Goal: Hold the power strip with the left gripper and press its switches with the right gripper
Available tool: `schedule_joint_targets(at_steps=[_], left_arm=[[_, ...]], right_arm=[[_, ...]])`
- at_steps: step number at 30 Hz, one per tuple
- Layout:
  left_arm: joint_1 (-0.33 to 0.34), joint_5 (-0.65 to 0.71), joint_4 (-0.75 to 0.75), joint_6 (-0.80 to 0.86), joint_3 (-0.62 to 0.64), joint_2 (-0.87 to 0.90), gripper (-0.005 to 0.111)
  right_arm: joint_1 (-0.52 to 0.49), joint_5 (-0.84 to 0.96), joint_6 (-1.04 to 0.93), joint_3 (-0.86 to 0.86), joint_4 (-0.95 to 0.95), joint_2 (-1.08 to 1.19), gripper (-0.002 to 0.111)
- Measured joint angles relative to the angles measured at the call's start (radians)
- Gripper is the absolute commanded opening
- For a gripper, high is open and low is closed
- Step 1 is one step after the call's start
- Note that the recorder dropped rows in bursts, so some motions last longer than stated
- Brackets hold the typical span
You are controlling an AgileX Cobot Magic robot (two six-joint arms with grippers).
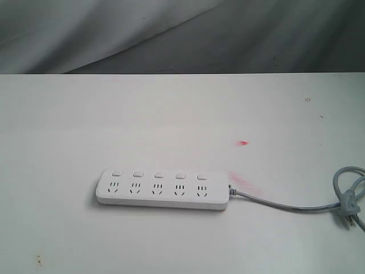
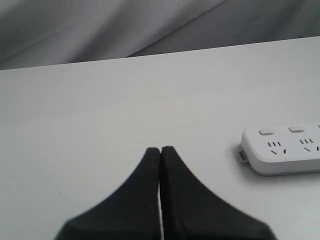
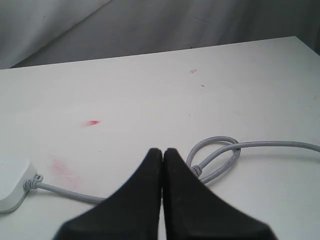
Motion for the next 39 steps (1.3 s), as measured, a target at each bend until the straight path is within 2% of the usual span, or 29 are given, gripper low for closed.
schedule_joint_targets(at_steps=[24,30,39], left_arm=[[0.0,0.002,0.002,0.0,-0.013,0.033,0.001],[0.0,0.006,0.002,0.0,-0.194,0.263,0.001],[0.0,0.004,0.002,0.0,-0.585,0.63,0.001]], right_arm=[[0.0,0.0,0.0,0.0,0.0,0.0,0.0],[0.0,0.0,0.0,0.0,0.0,0.0,0.0],[0.0,0.0,0.0,0.0,0.0,0.0,0.0]])
